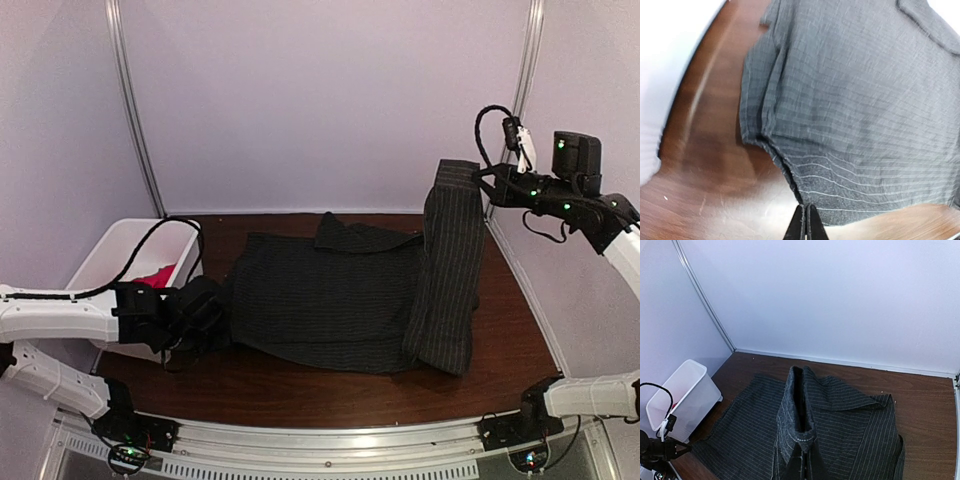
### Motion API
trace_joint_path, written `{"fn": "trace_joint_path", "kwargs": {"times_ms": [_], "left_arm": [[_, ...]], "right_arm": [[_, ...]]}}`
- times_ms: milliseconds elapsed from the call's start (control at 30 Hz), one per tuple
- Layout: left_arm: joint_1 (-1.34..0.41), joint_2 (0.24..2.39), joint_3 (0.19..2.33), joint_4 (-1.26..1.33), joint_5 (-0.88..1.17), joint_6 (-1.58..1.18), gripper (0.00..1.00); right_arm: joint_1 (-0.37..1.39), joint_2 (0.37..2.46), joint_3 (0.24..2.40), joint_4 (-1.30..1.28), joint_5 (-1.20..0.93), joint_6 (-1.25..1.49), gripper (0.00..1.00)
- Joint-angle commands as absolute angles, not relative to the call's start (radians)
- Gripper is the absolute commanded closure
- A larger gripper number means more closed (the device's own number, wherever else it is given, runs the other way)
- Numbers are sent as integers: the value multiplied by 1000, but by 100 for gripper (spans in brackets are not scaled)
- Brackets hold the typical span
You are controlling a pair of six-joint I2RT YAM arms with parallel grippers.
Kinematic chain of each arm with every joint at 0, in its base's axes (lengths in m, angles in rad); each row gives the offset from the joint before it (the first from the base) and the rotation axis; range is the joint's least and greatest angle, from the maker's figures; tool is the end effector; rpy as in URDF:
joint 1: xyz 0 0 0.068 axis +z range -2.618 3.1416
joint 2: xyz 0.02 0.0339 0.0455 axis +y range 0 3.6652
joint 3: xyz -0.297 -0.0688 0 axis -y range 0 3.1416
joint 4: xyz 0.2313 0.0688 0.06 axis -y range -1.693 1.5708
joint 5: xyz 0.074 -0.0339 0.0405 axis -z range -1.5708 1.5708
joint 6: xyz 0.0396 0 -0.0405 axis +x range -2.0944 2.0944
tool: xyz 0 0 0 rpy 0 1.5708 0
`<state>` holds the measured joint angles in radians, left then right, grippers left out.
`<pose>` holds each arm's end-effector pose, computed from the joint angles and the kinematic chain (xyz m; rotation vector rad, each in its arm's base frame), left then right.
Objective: Fold and stack the mixed laundry pile
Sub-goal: Fold the flattened shirt at the center of the board.
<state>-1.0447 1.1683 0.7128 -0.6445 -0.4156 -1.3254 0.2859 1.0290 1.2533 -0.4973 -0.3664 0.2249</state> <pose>0.1081 -0.1544 0.2407 -0.4867 2.5186 -0.3661 0.1743 0.0660 0.4480 -0.3186 1.8548 0.6912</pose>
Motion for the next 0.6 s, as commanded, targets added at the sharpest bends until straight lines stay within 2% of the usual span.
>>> {"fn": "trace_joint_path", "kwargs": {"times_ms": [0,567], "left_arm": [[-1030,1153,792,-749,-548,-1272,100],[-808,1250,870,-627,-501,-1077,100]], "right_arm": [[290,1073,1348,-466,-319,178,100],[266,1259,1590,-413,-232,73,100]]}}
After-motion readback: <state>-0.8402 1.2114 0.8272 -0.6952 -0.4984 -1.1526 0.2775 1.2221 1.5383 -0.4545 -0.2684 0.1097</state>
